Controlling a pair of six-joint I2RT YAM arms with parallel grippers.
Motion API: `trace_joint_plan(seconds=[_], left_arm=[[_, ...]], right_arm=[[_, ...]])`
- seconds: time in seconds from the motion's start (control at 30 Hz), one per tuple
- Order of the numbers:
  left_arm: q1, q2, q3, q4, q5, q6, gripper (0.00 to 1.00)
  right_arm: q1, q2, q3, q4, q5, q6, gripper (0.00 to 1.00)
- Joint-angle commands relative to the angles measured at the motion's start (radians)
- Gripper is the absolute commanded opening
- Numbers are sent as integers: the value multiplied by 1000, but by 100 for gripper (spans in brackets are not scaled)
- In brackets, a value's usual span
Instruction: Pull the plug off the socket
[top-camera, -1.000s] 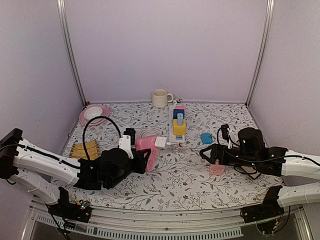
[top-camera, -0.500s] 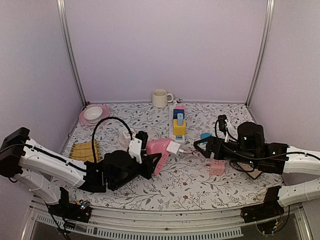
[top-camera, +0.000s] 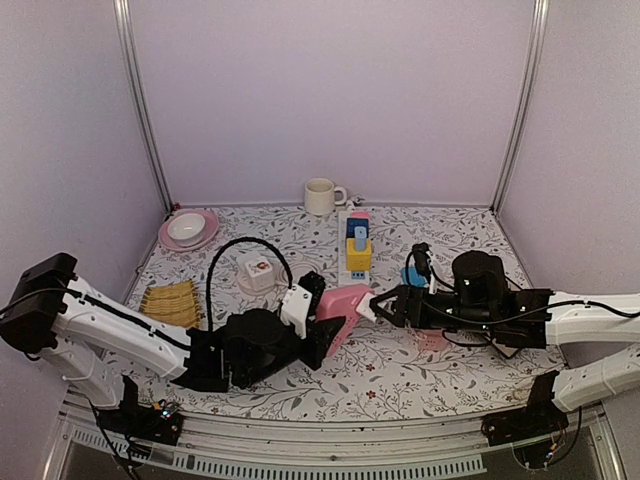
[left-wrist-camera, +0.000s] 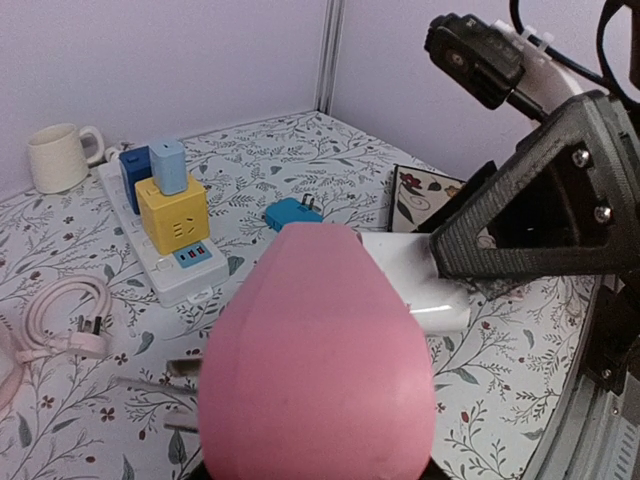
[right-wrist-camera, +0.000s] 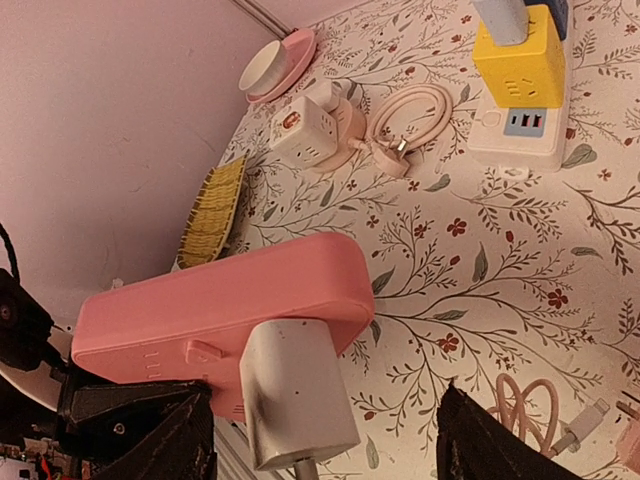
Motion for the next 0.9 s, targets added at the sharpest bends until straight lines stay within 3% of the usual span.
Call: trace_joint_plan(seconds=[0.0, 0.27, 0.63, 0.87], left_arm=[[-23, 14, 48, 72, 0, 34, 0], [-33, 42, 69, 72, -21, 38, 0], [-34, 40, 59, 59, -106, 9, 0], [-29, 44, 72, -66, -241, -100, 0]], right_arm=[[4, -3, -46, 145, -67, 70, 76], [4, 23, -93, 266, -112, 161, 56], [4, 21, -122, 307, -117, 203, 13], [4, 14, -128, 299, -121, 190, 4]])
